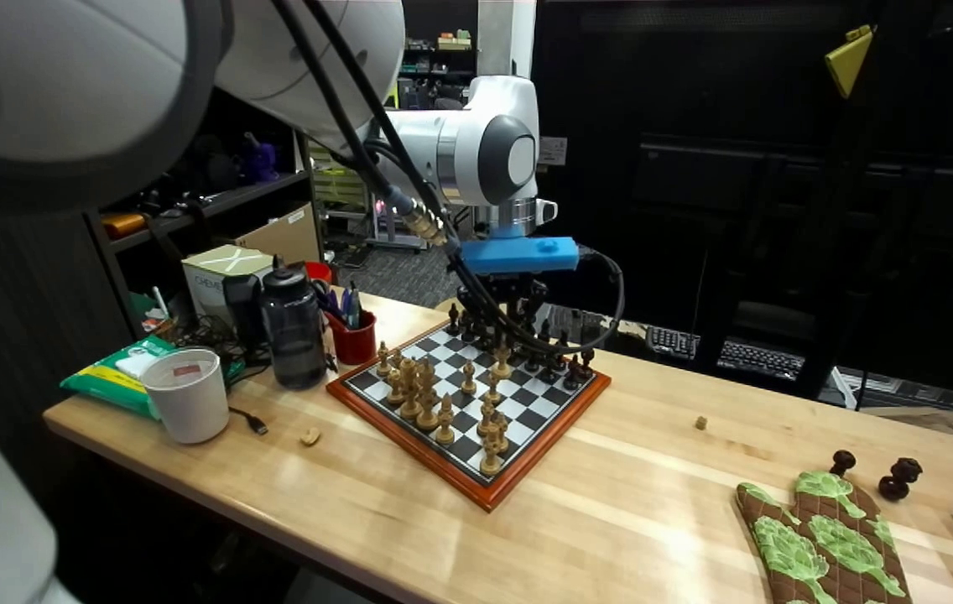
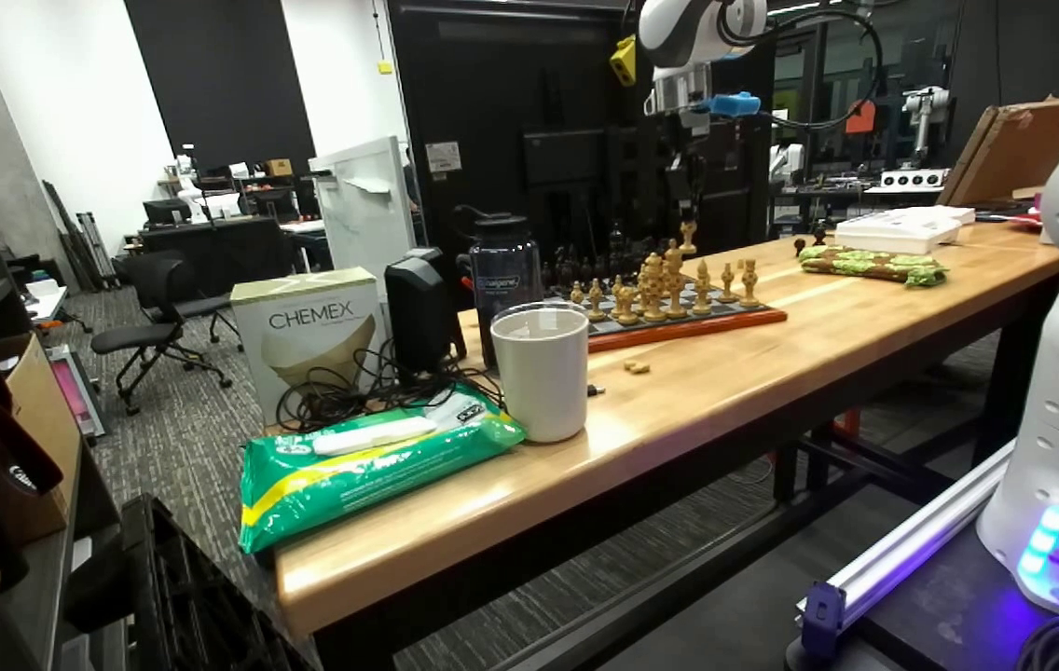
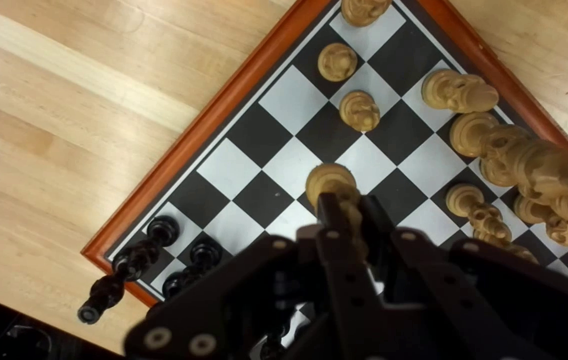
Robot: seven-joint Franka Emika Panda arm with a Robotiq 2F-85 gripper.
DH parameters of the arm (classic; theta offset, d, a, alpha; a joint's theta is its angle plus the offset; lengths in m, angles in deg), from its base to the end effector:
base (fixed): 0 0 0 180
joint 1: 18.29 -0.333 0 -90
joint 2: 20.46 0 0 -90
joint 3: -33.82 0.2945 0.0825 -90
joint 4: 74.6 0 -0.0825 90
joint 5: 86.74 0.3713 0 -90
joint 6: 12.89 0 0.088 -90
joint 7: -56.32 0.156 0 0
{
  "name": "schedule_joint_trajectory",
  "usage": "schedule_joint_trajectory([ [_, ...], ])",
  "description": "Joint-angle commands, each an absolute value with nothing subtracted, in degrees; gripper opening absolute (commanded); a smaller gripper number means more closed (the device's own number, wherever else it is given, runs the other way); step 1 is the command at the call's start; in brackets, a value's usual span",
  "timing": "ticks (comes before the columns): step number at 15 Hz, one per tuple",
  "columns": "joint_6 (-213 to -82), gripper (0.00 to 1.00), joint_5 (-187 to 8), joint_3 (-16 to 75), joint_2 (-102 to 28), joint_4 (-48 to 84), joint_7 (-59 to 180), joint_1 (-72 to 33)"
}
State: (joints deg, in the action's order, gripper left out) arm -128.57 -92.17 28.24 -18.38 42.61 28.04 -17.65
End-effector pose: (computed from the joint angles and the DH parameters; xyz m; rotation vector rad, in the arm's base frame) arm 0.5284 -0.0675 0.3925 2.9912 0.6466 -0.0234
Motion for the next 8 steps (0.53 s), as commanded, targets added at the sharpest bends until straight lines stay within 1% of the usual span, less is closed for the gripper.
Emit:
schedule_joint_trajectory([
  [1, -126.36, 0.04, -91.23, 28.73, -20.52, 39.73, 28.41, -16.41],
  [8, -125.63, 0.04, -90.17, 28.47, -23.04, 37.65, 27.92, -14.45],
])
